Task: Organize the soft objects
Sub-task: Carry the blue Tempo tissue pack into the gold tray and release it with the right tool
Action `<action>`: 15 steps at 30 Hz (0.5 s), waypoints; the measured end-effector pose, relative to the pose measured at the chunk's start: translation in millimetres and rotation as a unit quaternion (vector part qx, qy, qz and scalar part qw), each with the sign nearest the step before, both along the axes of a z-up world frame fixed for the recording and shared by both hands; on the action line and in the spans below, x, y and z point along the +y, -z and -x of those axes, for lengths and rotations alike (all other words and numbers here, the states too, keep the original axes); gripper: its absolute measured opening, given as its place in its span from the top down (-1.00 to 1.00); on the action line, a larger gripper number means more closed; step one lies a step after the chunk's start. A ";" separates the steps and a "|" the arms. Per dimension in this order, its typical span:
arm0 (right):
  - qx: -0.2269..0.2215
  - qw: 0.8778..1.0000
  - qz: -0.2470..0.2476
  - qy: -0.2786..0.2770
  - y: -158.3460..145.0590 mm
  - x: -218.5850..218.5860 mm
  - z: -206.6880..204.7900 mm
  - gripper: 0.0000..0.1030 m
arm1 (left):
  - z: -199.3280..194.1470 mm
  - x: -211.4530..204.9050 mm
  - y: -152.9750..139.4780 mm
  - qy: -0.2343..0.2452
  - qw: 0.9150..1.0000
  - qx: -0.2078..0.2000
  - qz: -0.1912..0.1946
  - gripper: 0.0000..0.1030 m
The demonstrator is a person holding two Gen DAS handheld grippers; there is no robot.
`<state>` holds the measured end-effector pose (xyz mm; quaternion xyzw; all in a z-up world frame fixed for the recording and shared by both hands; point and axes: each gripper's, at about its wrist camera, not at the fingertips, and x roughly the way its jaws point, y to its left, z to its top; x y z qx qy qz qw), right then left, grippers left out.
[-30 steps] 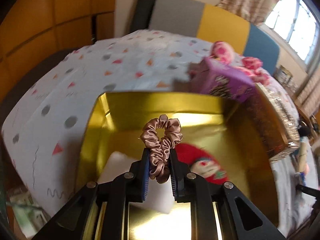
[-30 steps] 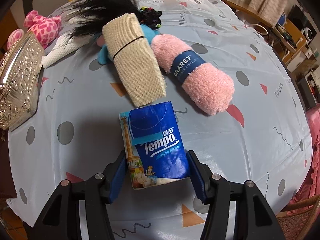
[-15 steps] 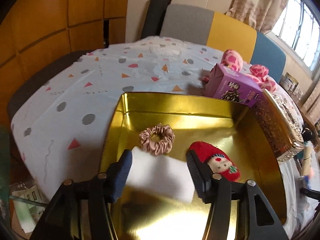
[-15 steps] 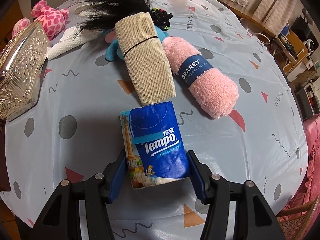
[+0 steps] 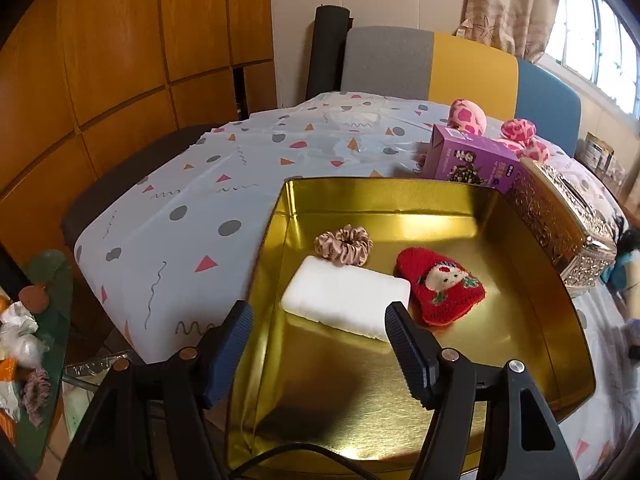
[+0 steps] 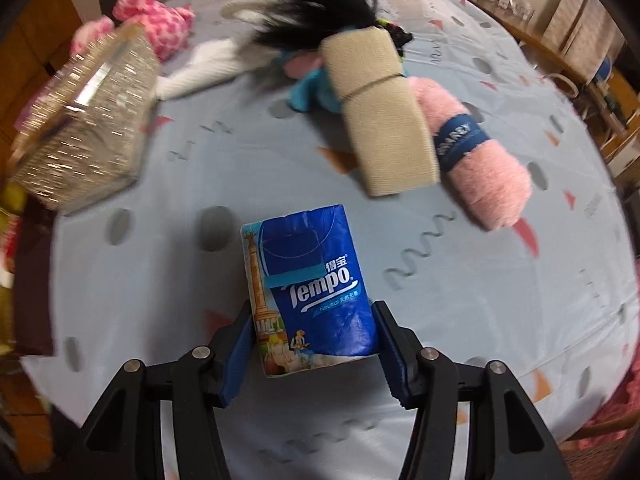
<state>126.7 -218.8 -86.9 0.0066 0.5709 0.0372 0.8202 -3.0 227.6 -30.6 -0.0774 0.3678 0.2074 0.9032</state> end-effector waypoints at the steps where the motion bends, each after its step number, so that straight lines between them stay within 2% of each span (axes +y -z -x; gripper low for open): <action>1: -0.006 1.000 -0.012 -0.001 -4.8 1.9 2.3 -0.09 | 0.8 1.3 -1.8 -0.002 1.000 -0.002 0.000 -0.35; 4: -0.030 0.998 -0.051 -0.008 -28.3 10.0 5.0 -0.09 | 3.6 3.6 -8.0 -0.006 1.000 -0.010 0.003 -0.36; 7: -0.055 0.996 -0.067 -0.016 -54.7 22.4 -3.1 -0.09 | 6.6 4.3 -15.2 -0.006 1.000 -0.020 0.004 -0.41; 11: -0.086 0.994 -0.067 -0.014 -82.3 37.6 -32.9 -0.09 | 11.9 5.5 -24.0 -0.004 1.000 -0.030 0.005 -0.49; 15: -0.099 0.992 -0.073 0.008 -95.2 50.7 -72.3 -0.09 | 17.5 8.5 -29.7 -0.006 0.999 -0.038 0.007 -0.49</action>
